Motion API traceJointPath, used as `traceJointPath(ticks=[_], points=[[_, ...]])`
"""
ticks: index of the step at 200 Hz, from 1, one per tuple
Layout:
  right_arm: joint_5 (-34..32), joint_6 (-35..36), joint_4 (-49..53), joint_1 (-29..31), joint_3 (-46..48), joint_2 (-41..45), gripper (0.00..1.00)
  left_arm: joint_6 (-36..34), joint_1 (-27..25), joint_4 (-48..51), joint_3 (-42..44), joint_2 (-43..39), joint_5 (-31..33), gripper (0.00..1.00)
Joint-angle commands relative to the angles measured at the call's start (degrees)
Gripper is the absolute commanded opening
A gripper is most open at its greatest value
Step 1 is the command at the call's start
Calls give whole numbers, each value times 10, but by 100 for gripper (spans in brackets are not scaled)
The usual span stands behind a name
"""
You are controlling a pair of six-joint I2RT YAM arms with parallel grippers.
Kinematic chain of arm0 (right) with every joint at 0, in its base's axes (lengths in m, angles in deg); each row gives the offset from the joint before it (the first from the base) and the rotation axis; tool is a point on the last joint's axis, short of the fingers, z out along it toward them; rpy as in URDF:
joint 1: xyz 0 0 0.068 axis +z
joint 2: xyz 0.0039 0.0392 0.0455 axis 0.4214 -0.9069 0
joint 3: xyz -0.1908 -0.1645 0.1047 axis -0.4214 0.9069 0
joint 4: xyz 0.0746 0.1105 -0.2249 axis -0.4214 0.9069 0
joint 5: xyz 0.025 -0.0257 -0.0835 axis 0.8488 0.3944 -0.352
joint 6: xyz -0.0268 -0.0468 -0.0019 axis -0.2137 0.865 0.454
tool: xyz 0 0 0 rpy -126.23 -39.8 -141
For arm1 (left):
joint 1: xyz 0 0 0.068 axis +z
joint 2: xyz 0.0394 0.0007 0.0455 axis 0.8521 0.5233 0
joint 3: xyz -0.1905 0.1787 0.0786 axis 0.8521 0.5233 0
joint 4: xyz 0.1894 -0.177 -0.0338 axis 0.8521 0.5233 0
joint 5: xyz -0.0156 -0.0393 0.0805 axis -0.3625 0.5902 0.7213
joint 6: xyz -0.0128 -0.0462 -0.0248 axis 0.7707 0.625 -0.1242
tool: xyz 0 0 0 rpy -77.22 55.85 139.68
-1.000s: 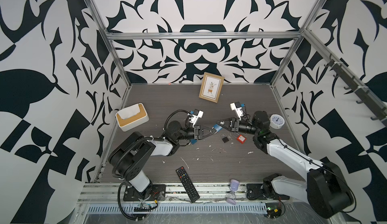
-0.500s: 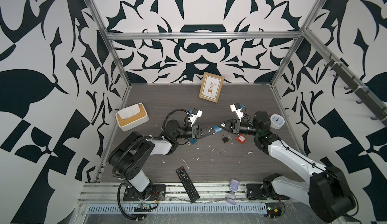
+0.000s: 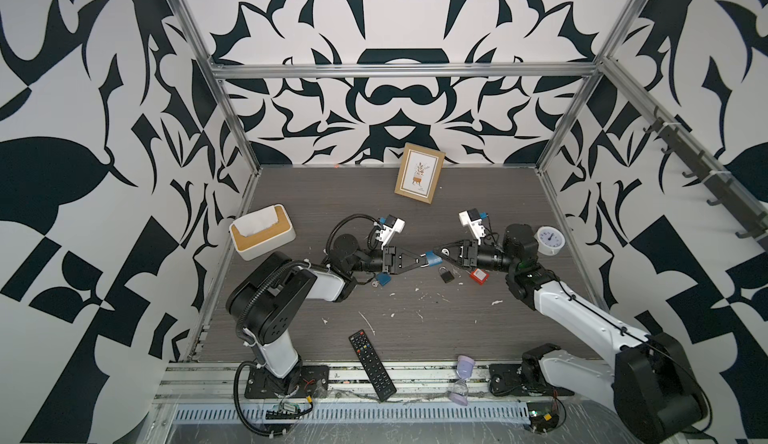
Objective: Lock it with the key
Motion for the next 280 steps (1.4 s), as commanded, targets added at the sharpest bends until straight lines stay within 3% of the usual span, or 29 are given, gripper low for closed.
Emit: traceJointPath(ticks=[1, 13, 52, 76, 93, 110, 137, 202, 280], points=[[30, -7, -35, -14, -5, 33, 9, 0, 35, -7, -3, 10, 22, 0], [33, -12, -43, -14, -1, 33, 0, 2, 39, -6, -4, 12, 25, 0], [32, -23, -53, -14, 5, 35, 0, 10, 45, 2, -24, 28, 26, 0], [-2, -22, -45, -13, 12, 34, 0, 10, 48, 21, -45, 38, 26, 0], [-38, -23, -48, -14, 19, 33, 0, 11, 48, 23, -55, 47, 30, 29], [-75, -20, -51, -14, 22, 33, 0, 15, 48, 21, -58, 50, 32, 42], [-106, -28, -74, -15, 21, 21, 0, 28, 48, 8, -57, 53, 32, 44], [-110, -63, -151, -14, 22, -22, 0, 34, 25, -8, -64, 51, 37, 54], [-111, -73, -172, -10, 34, -20, 0, 48, 0, -7, -102, 73, 39, 48]])
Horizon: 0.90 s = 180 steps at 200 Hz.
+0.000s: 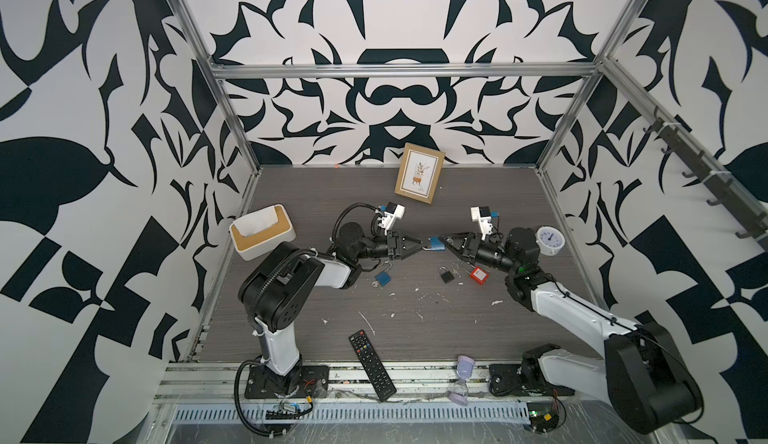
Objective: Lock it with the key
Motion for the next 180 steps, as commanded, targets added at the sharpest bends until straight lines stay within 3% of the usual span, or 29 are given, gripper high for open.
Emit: traceJointPath(ticks=[1, 37, 148, 180], points=[[-1, -6, -52, 3, 0, 15, 0, 9, -8, -26, -18, 15, 2, 48], [-4, -5, -55, 4, 0, 16, 0, 14, -20, -26, -32, 24, 5, 40], [-8, 3, -64, 7, 9, 18, 0, 24, -35, -26, -57, 44, 9, 29], [-11, 8, -58, 6, 11, 19, 0, 26, -36, -25, -59, 49, 10, 20]])
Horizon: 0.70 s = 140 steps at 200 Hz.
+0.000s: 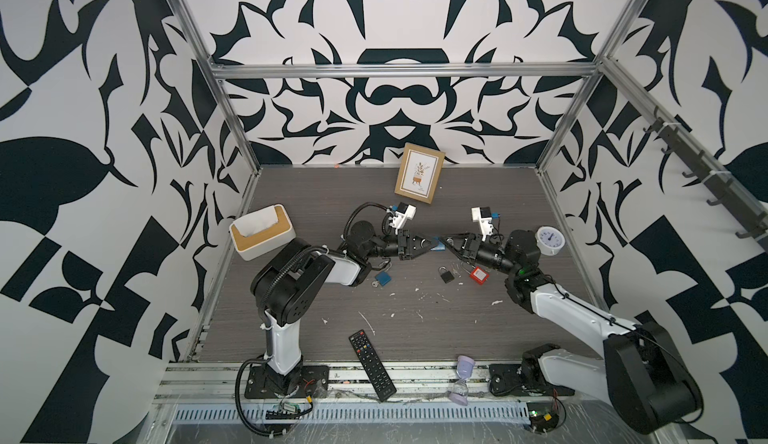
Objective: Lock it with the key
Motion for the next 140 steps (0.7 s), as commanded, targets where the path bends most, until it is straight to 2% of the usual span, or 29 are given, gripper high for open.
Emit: traceJointPath(ticks=[1, 11, 19, 23, 27, 44, 58, 71, 81, 97, 126, 140], points=[[-3, 8, -30, 3, -1, 16, 0, 4, -5, -27, -16, 9, -1, 19], [-2, 12, -24, 3, -2, 16, 0, 3, -5, -28, -15, 9, -1, 11], [-1, 15, -14, 3, -4, 17, 0, 2, -4, -28, -16, 11, -3, 0], [-2, 17, -7, 3, -6, 18, 0, 2, -3, -27, -15, 11, -3, 0], [-2, 21, 2, 2, -9, 19, 5, 3, -1, -28, -14, 12, -3, 0], [-8, 53, 77, 1, -33, 33, 29, 2, 10, -28, -8, 13, -10, 0], [-31, 112, 205, -4, -62, 57, 40, -1, 23, -27, 2, 3, -17, 0], [-97, 193, 364, -7, -103, 88, 46, -6, 37, -27, 15, -11, -24, 0], [-161, 251, 468, -8, -135, 109, 49, -8, 46, -27, 23, -20, -29, 0], [-242, 305, 556, -9, -159, 138, 50, -8, 56, -27, 32, -28, -37, 0], [-358, 334, 659, -9, -185, 159, 49, -3, 56, -28, 31, -31, -46, 0], [-370, 348, 688, -9, -195, 156, 47, -2, 56, -27, 31, -37, -49, 0]])
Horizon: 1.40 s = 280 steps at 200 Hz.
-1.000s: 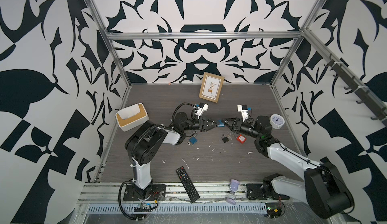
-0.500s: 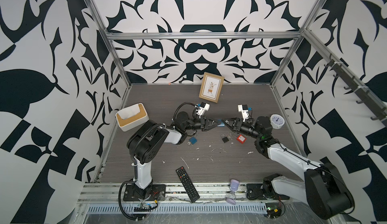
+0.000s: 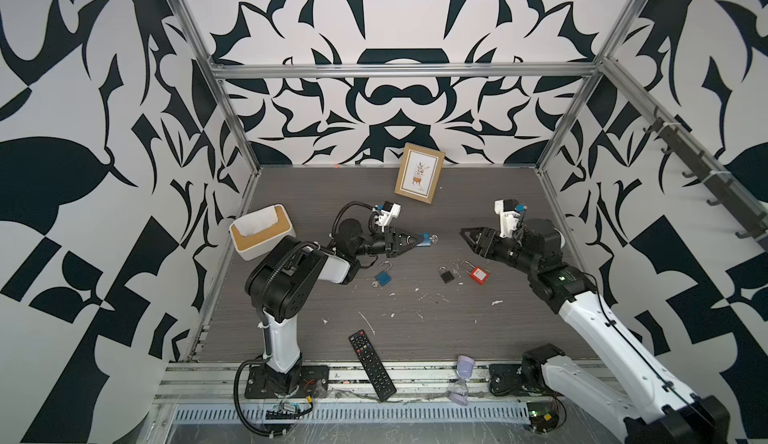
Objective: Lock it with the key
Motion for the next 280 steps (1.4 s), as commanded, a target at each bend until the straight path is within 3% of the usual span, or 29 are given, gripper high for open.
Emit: traceJointPath(ticks=[1, 15, 37, 59, 73, 84, 139, 203, 280], points=[[-103, 67, 138, -2, -27, -3, 47, 2, -4, -33, 1, -31, -20, 0], [-62, 80, 119, -2, -24, 5, 44, 4, -6, -32, 3, -38, -23, 0], [100, 57, -18, -3, 17, 17, 39, 8, -10, -33, 4, -49, -32, 0], [255, -31, -169, -2, 40, -28, 36, 9, -17, -33, 4, -54, -41, 0], [305, -109, -283, -3, 59, -60, 35, 11, -20, -33, 4, -56, -43, 0], [306, -139, -325, -2, 69, -71, 33, 10, -23, -33, 4, -56, -44, 0], [327, -139, -333, -2, 70, -72, 29, 15, -26, -33, -2, -56, -41, 0], [299, -89, -261, -2, 70, -58, 28, 20, -35, -33, -16, -48, -36, 0], [313, -93, -272, -2, 89, -66, 25, 21, -36, -32, -20, -46, -31, 0]])
